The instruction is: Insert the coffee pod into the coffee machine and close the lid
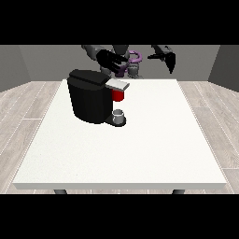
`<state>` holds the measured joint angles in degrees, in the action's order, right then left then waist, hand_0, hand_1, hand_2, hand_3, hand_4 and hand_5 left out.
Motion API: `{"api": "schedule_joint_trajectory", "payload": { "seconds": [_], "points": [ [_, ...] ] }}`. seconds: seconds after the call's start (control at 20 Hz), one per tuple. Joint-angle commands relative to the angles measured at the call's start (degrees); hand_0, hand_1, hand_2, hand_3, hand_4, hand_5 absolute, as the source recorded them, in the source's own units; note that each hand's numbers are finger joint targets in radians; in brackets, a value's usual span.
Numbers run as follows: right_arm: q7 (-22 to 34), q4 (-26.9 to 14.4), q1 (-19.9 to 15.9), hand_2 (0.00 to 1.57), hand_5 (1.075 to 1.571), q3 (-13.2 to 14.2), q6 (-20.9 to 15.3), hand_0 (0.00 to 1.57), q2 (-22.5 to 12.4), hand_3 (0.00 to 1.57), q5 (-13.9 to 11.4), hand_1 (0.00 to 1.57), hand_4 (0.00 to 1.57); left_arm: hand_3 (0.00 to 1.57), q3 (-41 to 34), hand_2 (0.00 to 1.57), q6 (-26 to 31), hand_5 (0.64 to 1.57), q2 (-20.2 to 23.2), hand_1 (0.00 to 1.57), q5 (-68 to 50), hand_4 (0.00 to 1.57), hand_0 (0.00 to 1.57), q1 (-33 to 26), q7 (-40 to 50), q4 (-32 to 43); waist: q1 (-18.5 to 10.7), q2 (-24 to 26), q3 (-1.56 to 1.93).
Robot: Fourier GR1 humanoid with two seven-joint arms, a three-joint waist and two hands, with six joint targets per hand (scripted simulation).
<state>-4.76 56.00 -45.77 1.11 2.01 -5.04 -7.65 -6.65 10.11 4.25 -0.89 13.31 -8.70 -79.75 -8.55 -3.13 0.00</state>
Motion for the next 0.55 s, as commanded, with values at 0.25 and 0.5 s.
{"api": "schedule_joint_trajectory", "payload": {
  "seconds": [0.25,0.5],
  "points": [
    [-3.6,8.4,10.9,0.0,1.571,-9.4,1.7,0.0,4.9,0.0,7.1,0.0,0.28,0.0,-0.8,0.0,-1.0,1.571,-0.6,0.0,0.2,0.19,0.0,-3.3,-2.4,5.3,5.9,7.3,0.0],
    [-5.7,11.3,20.4,0.0,1.571,-8.6,0.0,0.0,5.0,0.0,10.9,0.0,0.16,0.0,-3.0,0.0,-1.2,1.571,0.4,0.0,-1.0,0.19,0.0,-6.1,-4.4,5.8,8.7,8.7,0.0]
  ]
}}
